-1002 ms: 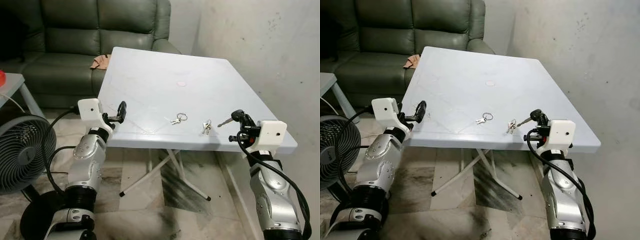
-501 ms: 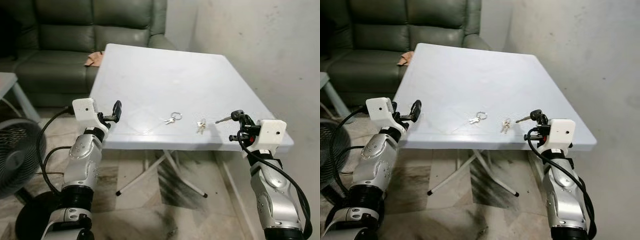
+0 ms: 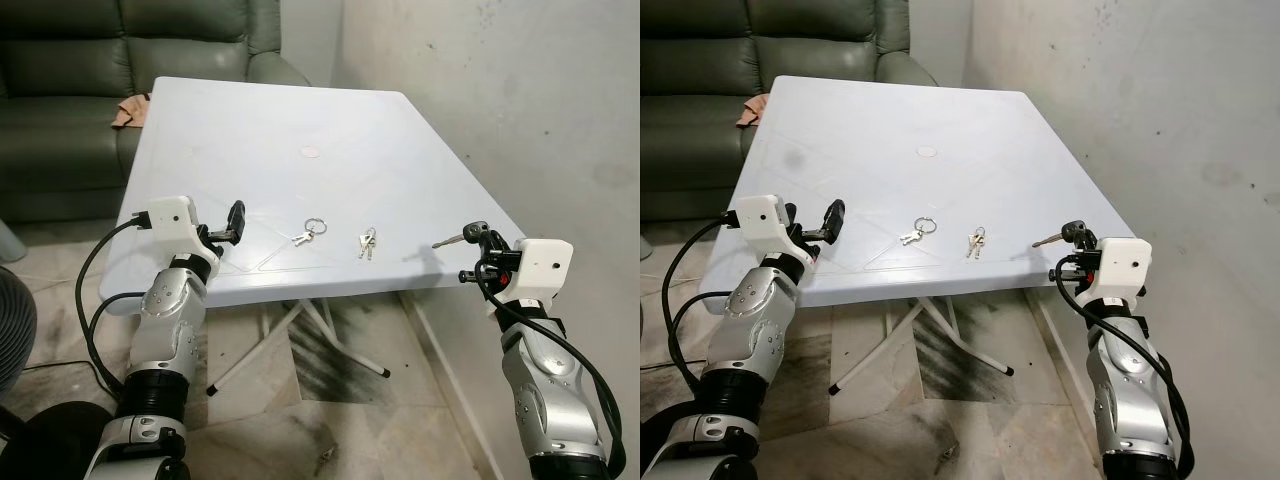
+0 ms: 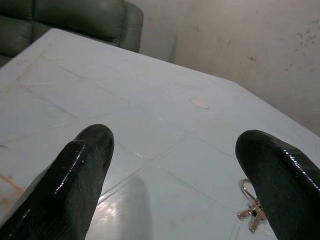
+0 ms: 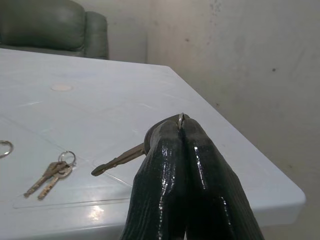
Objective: Hang keys on a hook
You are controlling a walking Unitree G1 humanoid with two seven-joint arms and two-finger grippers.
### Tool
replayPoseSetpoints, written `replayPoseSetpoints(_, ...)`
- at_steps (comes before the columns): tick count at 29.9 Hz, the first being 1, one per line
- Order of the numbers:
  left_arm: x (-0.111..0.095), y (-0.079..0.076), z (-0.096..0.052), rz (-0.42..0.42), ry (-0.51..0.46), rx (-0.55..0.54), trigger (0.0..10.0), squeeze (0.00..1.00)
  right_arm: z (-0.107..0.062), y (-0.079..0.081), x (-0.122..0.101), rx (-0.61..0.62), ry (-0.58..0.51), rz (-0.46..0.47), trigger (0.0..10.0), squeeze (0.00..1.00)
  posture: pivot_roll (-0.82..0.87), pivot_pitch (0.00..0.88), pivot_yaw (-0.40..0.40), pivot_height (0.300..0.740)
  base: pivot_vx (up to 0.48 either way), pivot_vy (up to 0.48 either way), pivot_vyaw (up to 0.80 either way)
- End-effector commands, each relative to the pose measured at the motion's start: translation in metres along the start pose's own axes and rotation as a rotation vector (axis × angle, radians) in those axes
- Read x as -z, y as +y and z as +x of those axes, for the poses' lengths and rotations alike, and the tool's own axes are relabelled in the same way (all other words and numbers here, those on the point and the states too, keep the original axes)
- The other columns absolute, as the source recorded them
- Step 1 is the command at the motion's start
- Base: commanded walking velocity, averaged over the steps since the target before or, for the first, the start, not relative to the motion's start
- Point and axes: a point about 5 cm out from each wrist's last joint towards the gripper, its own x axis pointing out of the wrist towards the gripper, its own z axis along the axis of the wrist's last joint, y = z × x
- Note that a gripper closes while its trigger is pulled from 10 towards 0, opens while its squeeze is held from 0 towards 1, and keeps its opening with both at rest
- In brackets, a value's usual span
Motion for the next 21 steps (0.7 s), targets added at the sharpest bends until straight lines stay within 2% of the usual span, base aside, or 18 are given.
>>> replayPoseSetpoints(1, -0.003, -0.0025, 0.0026, 0.001, -0.004, 0.012, 10.0, 0.0, 0.0008, -0.0036, -0.0062, 0.02, -0.018, -0.004, 10.0, 0.0, 0.03, 0.0, -0.097, 0.74, 0.0, 0.0, -0.77)
replayPoseSetpoints(8, -0.0062, -0.004, 0.0009, 0.014, -0.019, 0.041, 10.0, 0.0, 0.0002, -0.0029, -0.0073, 0.019, -0.022, -0.004, 10.0, 0.0, 0.03, 0.0, -0.092, 0.74, 0.0, 0.0, -0.77)
replayPoseSetpoints(21, -0.0078, 0.001, -0.0001, 0.0, -0.017, 0.028, 10.0, 0.0, 0.0001, -0.0012, -0.0071, 0.018, -0.021, 0.001, 10.0, 0.0, 0.03, 0.0, -0.089, 0.74, 0.0, 0.0, -0.77)
